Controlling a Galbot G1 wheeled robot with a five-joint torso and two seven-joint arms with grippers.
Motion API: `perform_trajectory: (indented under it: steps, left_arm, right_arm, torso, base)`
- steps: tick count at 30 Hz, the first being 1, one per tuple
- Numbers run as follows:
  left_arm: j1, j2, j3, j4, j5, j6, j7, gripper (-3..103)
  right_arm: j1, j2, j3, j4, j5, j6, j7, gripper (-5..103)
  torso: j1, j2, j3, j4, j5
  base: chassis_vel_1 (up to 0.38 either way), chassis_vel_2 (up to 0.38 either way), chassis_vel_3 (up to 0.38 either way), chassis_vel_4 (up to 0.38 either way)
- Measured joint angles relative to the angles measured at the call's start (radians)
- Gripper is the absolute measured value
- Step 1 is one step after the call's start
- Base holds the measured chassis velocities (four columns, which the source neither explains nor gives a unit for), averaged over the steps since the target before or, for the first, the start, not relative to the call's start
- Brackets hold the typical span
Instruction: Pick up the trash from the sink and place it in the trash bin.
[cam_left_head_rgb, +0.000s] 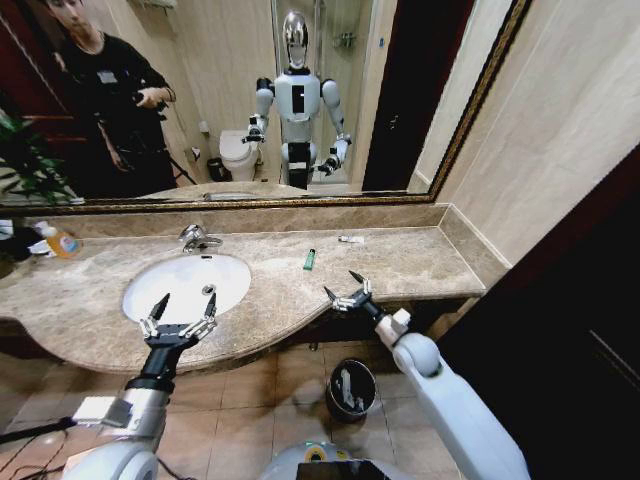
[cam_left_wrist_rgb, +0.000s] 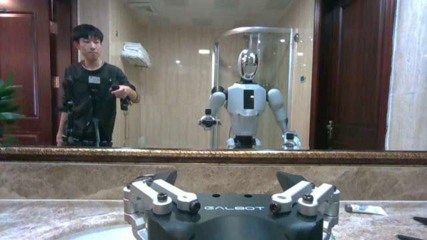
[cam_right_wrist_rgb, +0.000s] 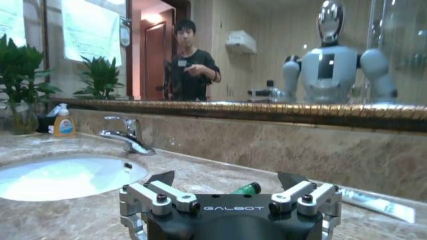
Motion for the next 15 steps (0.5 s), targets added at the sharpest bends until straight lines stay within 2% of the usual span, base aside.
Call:
perform_trajectory:
  steps: [9,15]
  left_arm:
    - [0.0,0.0,0.0,0.0,0.0,0.0,0.0,100]
    - [0.0,0.0,0.0,0.0,0.0,0.0,0.0,100]
  right_arm:
    - [0.12,0.041,-0.071,-0.067,0.043,-0.078,0.035,100]
    - [0.251,0.097,-0.15,-0.135,0.042,-0.161,0.14,100]
  torso:
    - [0.0,0.0,0.0,-0.0001,-0.0001]
    - [0.0,0.0,0.0,0.0,-0.0003]
  base:
    - [0.0,0.0,0.0,0.0]
    - [0.0,0.0,0.0,0.0]
